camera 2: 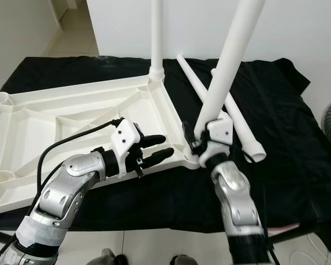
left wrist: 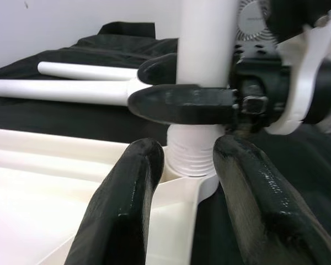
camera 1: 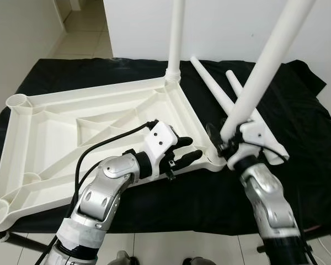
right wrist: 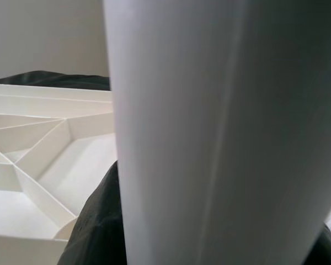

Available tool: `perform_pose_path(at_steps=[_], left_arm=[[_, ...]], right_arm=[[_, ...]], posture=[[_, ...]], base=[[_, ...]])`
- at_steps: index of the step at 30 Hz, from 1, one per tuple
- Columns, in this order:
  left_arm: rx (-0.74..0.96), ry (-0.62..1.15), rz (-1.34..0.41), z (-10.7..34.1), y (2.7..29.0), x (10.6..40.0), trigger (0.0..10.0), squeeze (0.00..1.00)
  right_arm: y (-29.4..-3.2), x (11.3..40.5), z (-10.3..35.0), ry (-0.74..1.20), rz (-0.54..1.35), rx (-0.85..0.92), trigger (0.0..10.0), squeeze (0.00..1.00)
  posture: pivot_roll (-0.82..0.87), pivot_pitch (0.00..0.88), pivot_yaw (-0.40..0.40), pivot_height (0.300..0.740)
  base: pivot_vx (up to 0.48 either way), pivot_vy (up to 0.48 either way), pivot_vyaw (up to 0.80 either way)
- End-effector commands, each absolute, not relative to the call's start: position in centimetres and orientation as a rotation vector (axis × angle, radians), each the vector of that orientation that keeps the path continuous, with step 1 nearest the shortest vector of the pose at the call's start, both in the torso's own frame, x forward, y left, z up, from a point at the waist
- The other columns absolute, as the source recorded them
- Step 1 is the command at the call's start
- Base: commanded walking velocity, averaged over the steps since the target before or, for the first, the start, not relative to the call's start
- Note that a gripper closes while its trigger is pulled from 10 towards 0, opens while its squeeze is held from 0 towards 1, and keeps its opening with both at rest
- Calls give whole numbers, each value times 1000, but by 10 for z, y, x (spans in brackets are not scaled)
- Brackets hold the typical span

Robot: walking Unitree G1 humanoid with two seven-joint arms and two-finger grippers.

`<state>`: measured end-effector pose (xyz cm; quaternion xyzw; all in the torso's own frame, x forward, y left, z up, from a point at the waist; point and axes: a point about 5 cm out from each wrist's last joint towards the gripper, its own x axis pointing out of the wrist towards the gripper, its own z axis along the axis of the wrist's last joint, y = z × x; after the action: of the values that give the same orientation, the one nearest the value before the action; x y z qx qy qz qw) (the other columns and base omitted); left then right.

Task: Building children table

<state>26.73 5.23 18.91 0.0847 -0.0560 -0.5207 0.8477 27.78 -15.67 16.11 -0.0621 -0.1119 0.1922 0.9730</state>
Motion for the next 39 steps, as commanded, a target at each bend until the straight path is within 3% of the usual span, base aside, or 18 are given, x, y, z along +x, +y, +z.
perform_pose_path(at_steps=[1, 10, 26, 39], left_arm=[[186, -130, -1025, 193, 55, 270, 10000, 0], [184, -131, -1034, 194, 53, 270, 10000, 0], [188, -142, -1029, 196, 55, 271, 10000, 0], [186, -144, -1029, 196, 54, 270, 10000, 0]], right_arm=[[-152, 273, 144, -152, 432, -139, 10000, 0], [-151, 265, 135, -123, 512, -185, 10000, 0], [-154, 279, 126, 51, 473, 12, 10000, 0], [-149, 286, 131, 93, 498, 22, 10000, 0]], posture=[[-111, 86, 31, 740], [-120, 96, 38, 740], [-114, 92, 39, 740], [-112, 87, 34, 740]], base=[[0, 0, 0], [0, 0, 0], [0, 0, 0], [0, 0, 0]])
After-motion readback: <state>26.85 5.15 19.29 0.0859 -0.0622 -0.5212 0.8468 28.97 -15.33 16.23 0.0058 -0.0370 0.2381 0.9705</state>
